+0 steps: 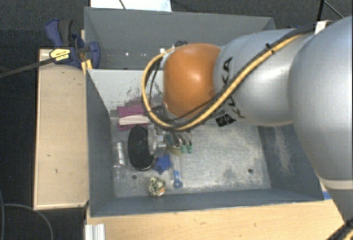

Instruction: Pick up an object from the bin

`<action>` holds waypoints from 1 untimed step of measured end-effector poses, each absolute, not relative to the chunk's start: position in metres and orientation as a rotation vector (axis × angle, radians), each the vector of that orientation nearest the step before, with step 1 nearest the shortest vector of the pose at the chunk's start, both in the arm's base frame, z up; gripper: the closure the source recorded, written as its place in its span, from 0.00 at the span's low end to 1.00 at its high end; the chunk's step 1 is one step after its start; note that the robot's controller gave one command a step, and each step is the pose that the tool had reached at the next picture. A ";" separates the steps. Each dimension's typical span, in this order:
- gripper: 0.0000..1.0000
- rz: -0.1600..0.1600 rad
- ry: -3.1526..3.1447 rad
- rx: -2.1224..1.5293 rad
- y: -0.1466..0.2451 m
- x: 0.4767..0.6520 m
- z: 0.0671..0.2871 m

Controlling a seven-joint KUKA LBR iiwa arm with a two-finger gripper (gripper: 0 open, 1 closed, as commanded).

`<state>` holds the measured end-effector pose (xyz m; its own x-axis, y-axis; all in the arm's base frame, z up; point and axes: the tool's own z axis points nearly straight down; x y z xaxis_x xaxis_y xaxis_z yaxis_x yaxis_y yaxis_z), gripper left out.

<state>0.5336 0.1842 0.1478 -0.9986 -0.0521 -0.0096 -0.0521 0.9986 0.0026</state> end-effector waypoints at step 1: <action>1.00 -0.006 3.142 -0.020 0.100 0.554 0.121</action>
Offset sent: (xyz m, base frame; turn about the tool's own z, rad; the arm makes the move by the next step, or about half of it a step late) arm 0.0191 -0.0787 -0.0258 0.0312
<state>0.5540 0.0996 0.1215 -0.9999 -0.0125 0.0006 -0.0125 0.9999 -0.0036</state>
